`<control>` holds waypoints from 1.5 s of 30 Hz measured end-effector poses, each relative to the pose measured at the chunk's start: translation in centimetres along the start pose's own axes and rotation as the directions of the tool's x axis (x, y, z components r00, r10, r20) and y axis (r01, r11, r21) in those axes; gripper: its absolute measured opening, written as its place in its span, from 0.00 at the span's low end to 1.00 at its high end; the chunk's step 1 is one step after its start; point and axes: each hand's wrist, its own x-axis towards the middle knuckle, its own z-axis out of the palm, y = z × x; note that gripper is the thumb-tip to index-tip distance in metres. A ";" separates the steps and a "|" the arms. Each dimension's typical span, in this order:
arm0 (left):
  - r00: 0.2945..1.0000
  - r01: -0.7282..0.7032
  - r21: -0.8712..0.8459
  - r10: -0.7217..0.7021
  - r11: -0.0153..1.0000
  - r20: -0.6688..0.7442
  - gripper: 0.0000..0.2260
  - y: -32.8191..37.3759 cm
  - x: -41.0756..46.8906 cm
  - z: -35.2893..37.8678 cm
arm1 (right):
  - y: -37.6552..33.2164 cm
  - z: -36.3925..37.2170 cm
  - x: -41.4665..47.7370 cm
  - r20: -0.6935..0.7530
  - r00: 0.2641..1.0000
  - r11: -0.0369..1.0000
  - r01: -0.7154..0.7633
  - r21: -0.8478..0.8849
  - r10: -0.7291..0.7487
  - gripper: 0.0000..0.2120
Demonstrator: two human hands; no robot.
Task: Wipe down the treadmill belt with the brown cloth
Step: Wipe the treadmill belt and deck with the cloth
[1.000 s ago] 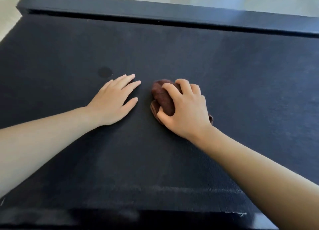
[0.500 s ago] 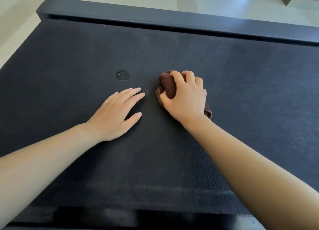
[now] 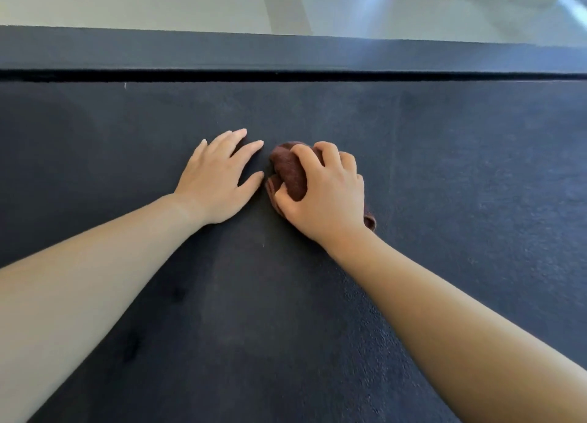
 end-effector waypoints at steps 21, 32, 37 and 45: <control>0.999 0.048 -0.020 -0.048 0.999 -0.004 0.26 -0.5 1.7 -0.2 | 2.3 4.3 15.5 0.027 0.999 0.999 -0.017 0.044 0.016 0.26; 0.998 0.018 -0.035 -0.020 0.999 -0.067 0.25 -1.2 2.0 0.5 | 1.1 2.3 9.7 0.064 0.998 0.999 -0.024 -0.024 0.025 0.28; 0.995 0.001 -0.053 -0.006 0.999 -0.097 0.22 -1.3 -0.5 0.2 | -0.9 0.3 0.8 0.018 0.999 1.000 -0.028 -0.013 0.028 0.26; 0.991 -0.124 -0.041 0.126 0.991 0.041 0.24 -3.5 -14.0 -1.7 | -6.3 -3.7 -13.6 0.088 0.993 0.995 0.079 0.062 -0.084 0.25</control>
